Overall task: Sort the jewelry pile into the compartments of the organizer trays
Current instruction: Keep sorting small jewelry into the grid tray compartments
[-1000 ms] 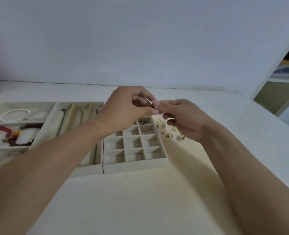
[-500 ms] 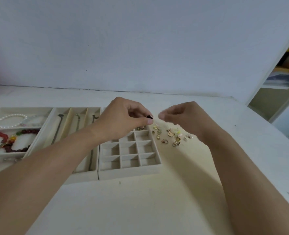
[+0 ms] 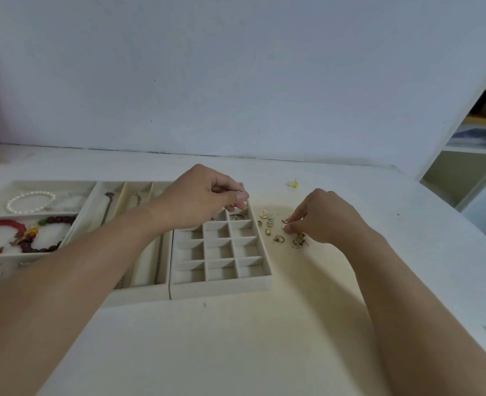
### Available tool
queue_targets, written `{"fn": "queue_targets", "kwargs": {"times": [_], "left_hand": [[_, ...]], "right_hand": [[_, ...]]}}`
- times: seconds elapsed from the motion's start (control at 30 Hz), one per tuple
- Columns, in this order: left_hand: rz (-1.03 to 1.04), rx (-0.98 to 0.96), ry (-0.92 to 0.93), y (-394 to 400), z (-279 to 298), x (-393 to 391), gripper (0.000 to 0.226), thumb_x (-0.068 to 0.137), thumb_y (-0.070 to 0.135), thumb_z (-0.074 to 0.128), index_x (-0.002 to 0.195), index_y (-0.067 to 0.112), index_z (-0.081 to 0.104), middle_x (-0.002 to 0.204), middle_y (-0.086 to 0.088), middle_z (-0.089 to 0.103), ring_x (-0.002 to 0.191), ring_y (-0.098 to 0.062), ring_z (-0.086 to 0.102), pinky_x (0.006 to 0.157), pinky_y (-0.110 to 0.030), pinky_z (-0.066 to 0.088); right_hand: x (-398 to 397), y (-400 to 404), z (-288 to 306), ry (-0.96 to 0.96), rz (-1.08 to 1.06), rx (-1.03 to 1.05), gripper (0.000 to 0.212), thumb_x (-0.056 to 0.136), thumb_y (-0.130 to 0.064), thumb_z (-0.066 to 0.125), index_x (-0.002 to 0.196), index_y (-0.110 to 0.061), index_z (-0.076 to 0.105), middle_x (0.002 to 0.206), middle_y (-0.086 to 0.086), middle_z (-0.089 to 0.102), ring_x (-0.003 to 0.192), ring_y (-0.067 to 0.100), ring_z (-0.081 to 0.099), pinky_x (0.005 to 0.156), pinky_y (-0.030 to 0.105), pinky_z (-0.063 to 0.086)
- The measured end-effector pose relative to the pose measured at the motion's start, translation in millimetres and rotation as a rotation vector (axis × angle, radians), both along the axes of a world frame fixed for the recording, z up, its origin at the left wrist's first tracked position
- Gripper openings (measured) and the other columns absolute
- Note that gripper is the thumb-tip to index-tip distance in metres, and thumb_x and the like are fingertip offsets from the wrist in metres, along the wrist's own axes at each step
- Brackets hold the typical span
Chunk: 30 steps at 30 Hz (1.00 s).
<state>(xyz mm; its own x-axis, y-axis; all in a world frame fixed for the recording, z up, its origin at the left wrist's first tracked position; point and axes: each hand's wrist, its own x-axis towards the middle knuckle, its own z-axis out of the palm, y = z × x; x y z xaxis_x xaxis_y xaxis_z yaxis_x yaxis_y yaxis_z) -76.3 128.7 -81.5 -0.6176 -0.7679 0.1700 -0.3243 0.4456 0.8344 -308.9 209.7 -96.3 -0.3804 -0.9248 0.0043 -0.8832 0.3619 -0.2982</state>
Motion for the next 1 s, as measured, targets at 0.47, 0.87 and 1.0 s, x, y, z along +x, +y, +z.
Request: {"fn": "queue_targets", "kwargs": {"times": [0.47,0.87,1.0], "left_hand": [[0.120,-0.075,-0.118,-0.6,-0.6,42.0,0.007,0.088,0.027,0.077,0.092,0.025,0.082,0.085,-0.003,0.077,0.079,-0.021,0.069,0.075,-0.033,0.050],[0.217,-0.122,-0.174,1.8,-7.2,78.4,0.005,0.080,0.027,0.084,0.084,0.028,0.082,0.075,0.012,0.074,0.074,-0.006,0.065,0.071,-0.021,0.046],[0.192,-0.119,-0.205,0.7,-1.1,80.6,0.004,0.081,0.028,0.083,0.085,0.028,0.082,0.077,0.011,0.074,0.079,-0.008,0.067,0.072,-0.021,0.046]], "right_hand": [[18.3,1.9,9.9,0.410,0.138,0.016,0.013,0.077,-0.038,0.072,0.086,-0.030,0.077,0.078,-0.007,0.065,0.074,0.016,0.062,0.064,0.027,0.043],[16.9,3.7,7.5,0.235,0.063,-0.017,0.016,0.080,-0.031,0.065,0.072,-0.028,0.078,0.066,-0.006,0.070,0.072,0.016,0.065,0.056,0.024,0.043],[27.4,2.9,21.3,0.173,0.133,-0.216,0.014,0.088,-0.040,0.066,0.076,-0.037,0.073,0.066,-0.011,0.065,0.066,0.005,0.058,0.057,0.027,0.040]]}}
